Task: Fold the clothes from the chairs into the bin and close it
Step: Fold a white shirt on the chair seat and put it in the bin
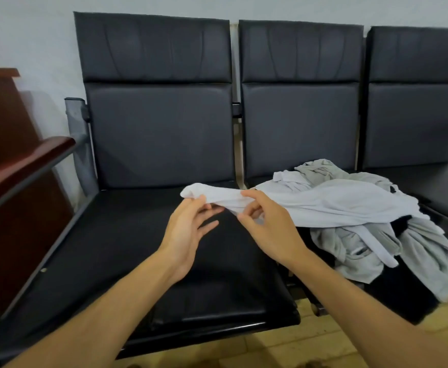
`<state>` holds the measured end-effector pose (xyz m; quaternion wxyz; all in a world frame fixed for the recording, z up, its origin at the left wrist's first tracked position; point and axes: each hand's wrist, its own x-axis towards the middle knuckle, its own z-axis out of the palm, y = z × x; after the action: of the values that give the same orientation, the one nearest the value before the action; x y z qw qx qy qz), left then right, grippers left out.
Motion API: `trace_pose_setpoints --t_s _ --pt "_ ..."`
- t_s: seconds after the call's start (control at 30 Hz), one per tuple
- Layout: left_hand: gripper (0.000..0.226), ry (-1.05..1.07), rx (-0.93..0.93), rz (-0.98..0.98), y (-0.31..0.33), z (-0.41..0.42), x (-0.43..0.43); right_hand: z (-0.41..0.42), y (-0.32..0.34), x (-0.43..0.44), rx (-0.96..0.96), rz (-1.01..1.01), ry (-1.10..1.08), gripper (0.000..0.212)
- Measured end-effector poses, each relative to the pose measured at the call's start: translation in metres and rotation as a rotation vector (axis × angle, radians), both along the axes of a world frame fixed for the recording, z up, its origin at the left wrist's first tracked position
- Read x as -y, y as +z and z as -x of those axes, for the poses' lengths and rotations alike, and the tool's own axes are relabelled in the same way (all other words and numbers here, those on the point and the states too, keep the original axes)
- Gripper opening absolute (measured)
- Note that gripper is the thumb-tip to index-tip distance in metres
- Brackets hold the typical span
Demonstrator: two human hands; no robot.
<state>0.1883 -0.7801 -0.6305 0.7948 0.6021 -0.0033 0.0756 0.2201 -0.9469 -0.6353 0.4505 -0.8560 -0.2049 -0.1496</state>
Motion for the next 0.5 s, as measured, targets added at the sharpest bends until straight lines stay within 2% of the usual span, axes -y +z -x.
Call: trace_pose_setpoints --t_s 0.1,0.23,0.3,0.4,0.47,0.5 --pt "0.021 0.125 0.011 0.079 0.007 0.004 -0.024 -0.006 -0.014 0.008 -0.024 0.260 -0.064 0.058" --pt "0.018 0.409 -0.043 0.089 0.007 0.008 -0.057 -0.011 -0.021 0.002 -0.124 0.431 -0.188 0.071" --pt "0.014 0.535 -0.095 0.105 0.004 0.009 -0.074 -0.012 -0.023 -0.005 -0.204 0.545 -0.188 0.071" --pt "0.018 0.611 -0.176 0.061 -0.003 0.013 -0.094 -0.011 -0.033 -0.017 -0.346 0.794 -0.064 0.068" --pt "0.021 0.605 -0.242 -0.006 -0.009 0.016 -0.102 -0.011 -0.042 -0.028 -0.344 0.936 0.039 0.054" --pt "0.028 0.607 -0.275 -0.037 -0.013 0.018 -0.105 -0.011 -0.046 -0.034 -0.301 0.952 0.083 0.040"
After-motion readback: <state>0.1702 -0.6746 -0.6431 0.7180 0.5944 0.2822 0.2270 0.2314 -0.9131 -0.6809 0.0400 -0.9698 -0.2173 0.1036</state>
